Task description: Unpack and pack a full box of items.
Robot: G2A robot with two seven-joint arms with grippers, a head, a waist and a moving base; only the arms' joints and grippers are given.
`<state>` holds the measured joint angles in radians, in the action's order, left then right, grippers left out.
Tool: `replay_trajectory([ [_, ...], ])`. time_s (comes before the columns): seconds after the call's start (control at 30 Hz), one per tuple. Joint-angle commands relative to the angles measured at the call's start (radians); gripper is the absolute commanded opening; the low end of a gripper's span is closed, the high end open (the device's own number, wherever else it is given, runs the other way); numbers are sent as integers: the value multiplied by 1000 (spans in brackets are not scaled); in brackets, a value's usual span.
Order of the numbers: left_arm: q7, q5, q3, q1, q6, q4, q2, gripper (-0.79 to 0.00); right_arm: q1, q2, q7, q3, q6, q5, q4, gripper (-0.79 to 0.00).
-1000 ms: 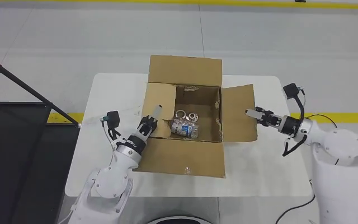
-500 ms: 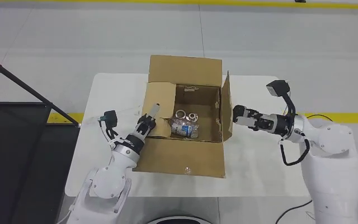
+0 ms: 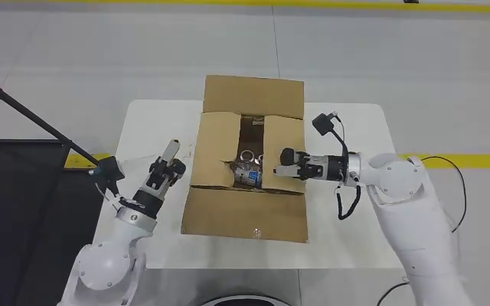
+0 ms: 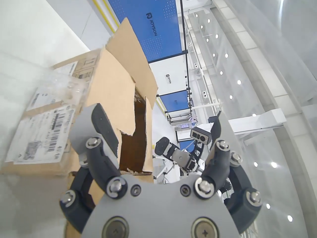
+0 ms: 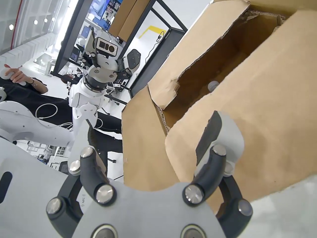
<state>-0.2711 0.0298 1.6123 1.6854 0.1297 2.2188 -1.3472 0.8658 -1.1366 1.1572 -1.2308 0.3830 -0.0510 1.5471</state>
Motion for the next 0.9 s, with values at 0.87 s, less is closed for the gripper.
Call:
replay_trajectory([
  [0.87,-740,-275,192,138,-105,-135,70,0,-42,5,-80,97,-1,107,-13,0],
])
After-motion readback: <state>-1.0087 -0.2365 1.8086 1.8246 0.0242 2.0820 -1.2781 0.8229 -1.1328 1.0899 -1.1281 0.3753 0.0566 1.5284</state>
